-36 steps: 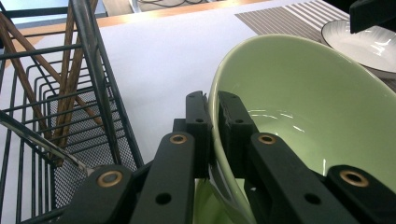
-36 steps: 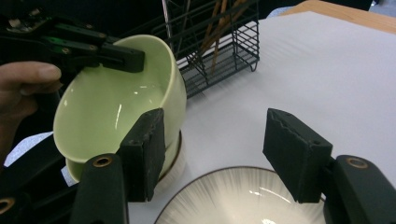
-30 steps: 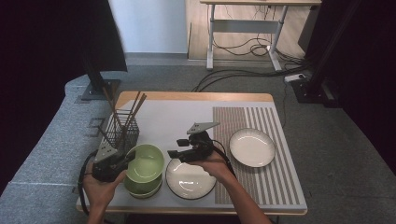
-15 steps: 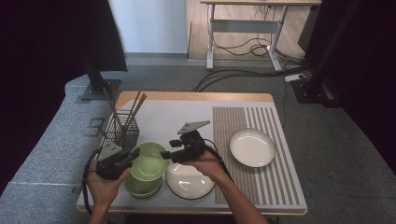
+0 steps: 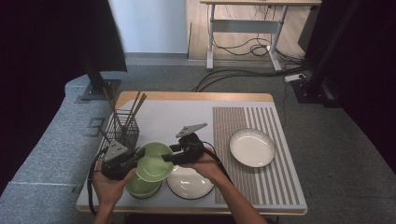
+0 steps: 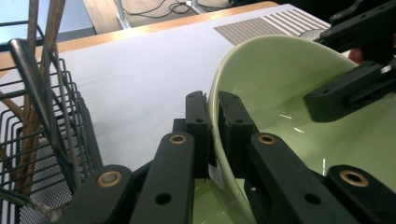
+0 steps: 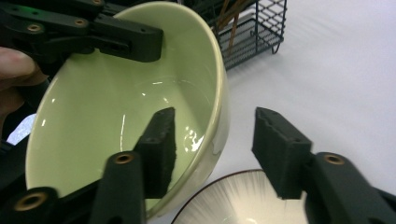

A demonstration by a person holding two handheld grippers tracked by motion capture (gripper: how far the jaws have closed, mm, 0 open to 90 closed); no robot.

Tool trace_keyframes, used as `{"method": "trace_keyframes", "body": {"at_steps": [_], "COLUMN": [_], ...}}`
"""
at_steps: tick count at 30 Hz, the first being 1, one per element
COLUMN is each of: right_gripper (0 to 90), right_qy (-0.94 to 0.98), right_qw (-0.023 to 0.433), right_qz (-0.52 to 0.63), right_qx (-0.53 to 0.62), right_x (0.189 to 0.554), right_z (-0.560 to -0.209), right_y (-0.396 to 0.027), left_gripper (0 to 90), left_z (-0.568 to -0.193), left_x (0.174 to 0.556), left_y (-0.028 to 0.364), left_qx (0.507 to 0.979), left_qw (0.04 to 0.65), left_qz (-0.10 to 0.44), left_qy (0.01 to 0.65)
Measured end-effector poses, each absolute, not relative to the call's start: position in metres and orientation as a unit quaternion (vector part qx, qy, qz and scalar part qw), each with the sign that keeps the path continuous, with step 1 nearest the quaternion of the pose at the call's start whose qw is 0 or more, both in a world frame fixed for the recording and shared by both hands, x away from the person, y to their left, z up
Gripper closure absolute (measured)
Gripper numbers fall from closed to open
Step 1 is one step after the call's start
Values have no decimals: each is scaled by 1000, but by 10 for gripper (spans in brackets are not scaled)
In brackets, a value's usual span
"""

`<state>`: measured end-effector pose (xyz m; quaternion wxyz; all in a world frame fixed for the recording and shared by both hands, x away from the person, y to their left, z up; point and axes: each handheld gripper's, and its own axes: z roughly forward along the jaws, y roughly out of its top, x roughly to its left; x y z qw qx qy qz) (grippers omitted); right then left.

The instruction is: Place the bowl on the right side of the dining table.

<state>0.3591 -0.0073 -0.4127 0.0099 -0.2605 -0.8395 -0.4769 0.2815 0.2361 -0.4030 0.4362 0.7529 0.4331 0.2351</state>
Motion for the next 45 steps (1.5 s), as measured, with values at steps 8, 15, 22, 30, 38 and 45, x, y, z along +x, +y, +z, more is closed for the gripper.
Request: {"method": "trace_keyframes", "body": {"at_steps": [8,15,22,30,38,45], "right_gripper": [739,806,838,837,837,836], "right_qy": [-844,-843,-842,-853,-847,-840], "right_qw": [9,-10,-5,-27,-29,-34], "right_qz": [-462,-457,-458,-435,-433,-439], "right_qx": [-271,-285,-286,-288,-308,-316], "right_x": [360,360,363,369,375,380], "right_z": [-416,-415,-415,-422,-431,-432], "right_y": [-9,-14,-24,-45,-71,-90], "left_gripper": [825,814,731,641,602,586], "left_z": [-399,-397,-398,-388,-401,-406], "left_x": [280,278,279,273,272,273], "left_y": [221,209,211,226,236,243], "left_qx": [763,768,764,749,748,748], "left_qw": [427,424,479,499,493,489], "left_qz": [246,254,192,198,190,188], "left_qy": [418,406,387,388,402,408]}}
